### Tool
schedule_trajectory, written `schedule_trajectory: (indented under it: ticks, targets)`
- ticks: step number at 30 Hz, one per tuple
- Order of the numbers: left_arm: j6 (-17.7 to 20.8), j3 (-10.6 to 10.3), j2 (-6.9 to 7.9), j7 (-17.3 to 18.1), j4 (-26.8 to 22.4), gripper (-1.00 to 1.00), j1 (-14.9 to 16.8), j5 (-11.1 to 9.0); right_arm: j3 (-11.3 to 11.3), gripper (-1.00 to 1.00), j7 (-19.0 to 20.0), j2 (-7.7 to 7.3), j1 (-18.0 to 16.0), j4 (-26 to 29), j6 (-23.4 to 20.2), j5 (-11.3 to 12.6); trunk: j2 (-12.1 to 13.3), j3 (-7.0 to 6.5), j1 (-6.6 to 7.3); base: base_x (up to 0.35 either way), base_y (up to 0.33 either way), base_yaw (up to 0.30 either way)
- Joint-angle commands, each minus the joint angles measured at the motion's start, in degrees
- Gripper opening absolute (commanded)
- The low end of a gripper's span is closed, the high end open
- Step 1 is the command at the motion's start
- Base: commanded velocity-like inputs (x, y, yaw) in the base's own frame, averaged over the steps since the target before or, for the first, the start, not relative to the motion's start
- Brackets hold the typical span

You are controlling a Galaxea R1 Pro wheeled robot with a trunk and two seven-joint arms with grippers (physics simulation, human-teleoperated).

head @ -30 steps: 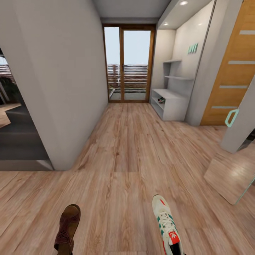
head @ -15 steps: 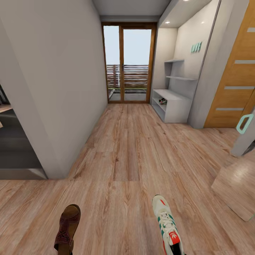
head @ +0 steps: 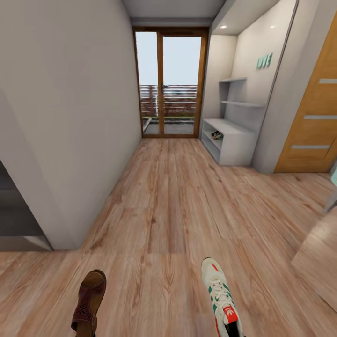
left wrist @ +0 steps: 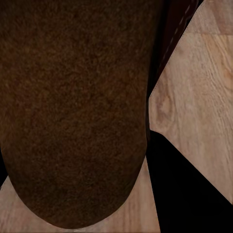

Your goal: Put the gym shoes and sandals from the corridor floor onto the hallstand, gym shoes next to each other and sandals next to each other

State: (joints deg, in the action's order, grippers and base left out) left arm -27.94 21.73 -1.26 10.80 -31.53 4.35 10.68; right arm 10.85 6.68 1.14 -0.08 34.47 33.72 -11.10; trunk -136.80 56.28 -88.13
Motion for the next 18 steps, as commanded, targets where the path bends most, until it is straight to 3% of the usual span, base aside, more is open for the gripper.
schedule_trajectory:
  ticks: [1, 18]
  targets:
    - [-0.19, 0.50, -0.07, 0.36, -0.02, -1.00, 0.05, 0.66, 0.48, -1.00, 0.52, 0.09, -0.01, 0.07, 0.12, -0.33, -0.02, 0.04, -0.03, 0.340, 0.000, 0.000]
    - [-0.19, 0.51, -0.09, 0.36, -0.02, -1.00, 0.05, 0.66, 0.48, -1.00, 0.52, 0.09, -0.01, -0.81, 0.12, -0.35, -0.02, 0.04, -0.03, 0.340, 0.000, 0.000]
